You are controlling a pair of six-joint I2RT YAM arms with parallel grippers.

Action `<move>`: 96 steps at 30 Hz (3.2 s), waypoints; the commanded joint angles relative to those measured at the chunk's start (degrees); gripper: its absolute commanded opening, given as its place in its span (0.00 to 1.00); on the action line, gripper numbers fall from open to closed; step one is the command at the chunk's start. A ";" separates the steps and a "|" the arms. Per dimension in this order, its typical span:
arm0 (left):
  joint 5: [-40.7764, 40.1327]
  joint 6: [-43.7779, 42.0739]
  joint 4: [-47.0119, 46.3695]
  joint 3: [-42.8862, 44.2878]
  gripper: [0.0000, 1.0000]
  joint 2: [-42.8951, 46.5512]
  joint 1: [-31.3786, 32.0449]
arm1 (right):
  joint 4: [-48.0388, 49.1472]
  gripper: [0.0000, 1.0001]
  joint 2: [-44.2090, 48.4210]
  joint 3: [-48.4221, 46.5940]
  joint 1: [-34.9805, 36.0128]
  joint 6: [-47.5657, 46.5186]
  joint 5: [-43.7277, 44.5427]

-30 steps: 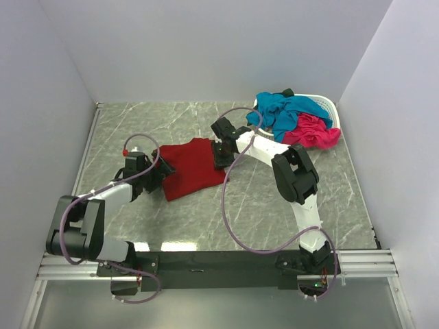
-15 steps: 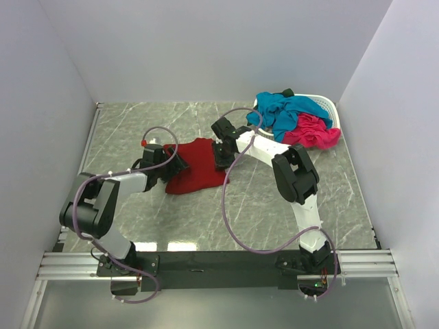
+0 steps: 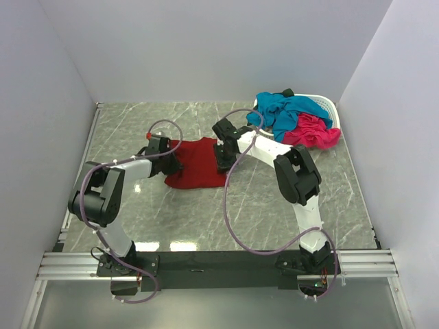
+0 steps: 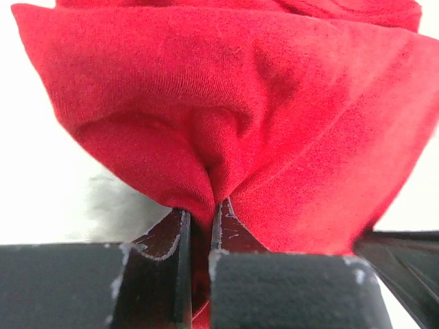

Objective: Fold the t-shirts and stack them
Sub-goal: Neatly place the folded tshirt to the corner

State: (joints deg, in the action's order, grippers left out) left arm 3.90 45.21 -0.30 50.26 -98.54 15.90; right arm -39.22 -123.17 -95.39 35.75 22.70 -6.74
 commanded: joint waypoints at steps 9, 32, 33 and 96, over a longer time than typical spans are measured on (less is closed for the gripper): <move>-11.54 -25.07 19.79 11.69 0.00 -0.42 -11.23 | -4.20 0.33 13.65 5.21 -0.15 -0.11 2.52; -7.07 -44.24 20.51 29.63 0.00 -10.79 -30.31 | -7.01 0.33 17.88 7.77 0.02 1.47 0.94; -6.89 -44.42 20.51 30.24 0.00 -11.84 -30.66 | -7.36 0.33 17.71 7.51 -0.06 1.56 0.94; -10.50 -14.92 21.12 8.47 0.99 23.04 -8.27 | 5.02 0.40 31.23 20.05 0.30 3.75 2.52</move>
State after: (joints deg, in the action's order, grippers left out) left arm -9.34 21.56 18.11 61.36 -79.42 3.77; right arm -38.92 -97.08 -78.37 38.24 25.93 -6.48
